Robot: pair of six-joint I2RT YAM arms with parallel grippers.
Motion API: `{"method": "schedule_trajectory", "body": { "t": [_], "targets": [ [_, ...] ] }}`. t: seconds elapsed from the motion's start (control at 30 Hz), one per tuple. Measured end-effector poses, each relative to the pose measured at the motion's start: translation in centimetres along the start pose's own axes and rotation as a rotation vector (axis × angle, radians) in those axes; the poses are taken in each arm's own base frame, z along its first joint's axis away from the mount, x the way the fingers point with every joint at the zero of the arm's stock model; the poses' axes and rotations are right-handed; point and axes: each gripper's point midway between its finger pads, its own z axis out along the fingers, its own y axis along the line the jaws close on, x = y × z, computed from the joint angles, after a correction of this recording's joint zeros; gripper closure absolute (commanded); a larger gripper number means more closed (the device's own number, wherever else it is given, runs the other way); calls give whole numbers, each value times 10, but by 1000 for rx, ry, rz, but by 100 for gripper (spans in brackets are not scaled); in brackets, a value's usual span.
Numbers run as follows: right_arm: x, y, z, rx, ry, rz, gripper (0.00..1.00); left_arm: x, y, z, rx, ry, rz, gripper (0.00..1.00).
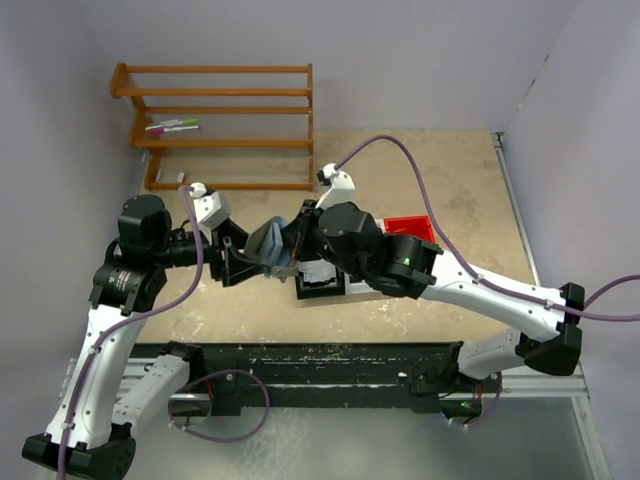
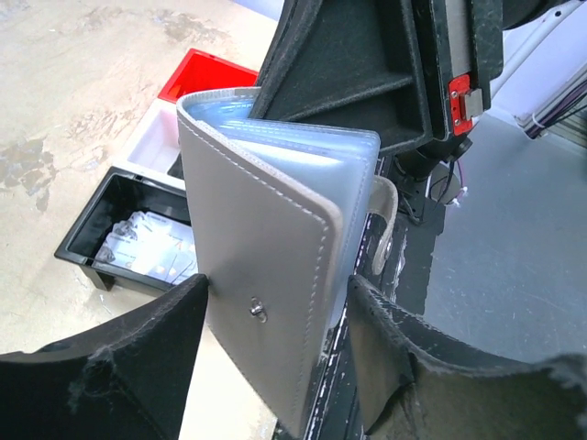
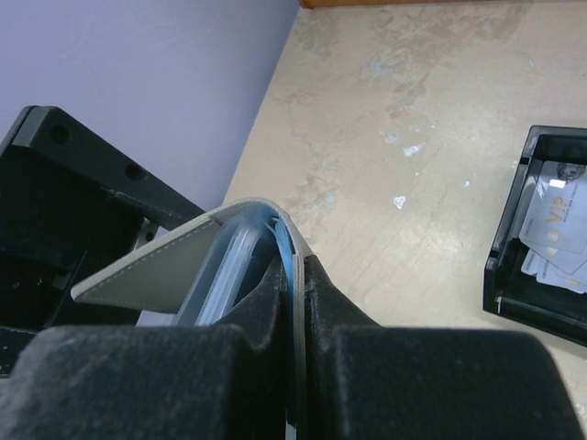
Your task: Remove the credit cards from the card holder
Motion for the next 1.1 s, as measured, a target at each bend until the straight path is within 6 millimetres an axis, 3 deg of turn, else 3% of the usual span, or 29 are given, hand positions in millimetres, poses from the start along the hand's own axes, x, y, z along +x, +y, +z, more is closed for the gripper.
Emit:
{"method": "schedule_trajectory", "body": {
  "t": [0.4, 0.73, 0.93, 1.1],
  "targets": [
    [-1, 4, 11, 16, -6, -3, 100, -7, -1, 1, 8, -23, -2, 30],
    [-1, 3, 13, 28, -11, -5, 100, -6, 9, 0, -46, -18, 35, 39],
    [-2, 2, 13, 29, -13, -5, 100, -5, 10, -2, -70, -17, 50, 49],
    [-3, 3, 14, 27, -18, -1, 100, -8, 15, -3, -105, -28, 56, 48]
  ]
}}
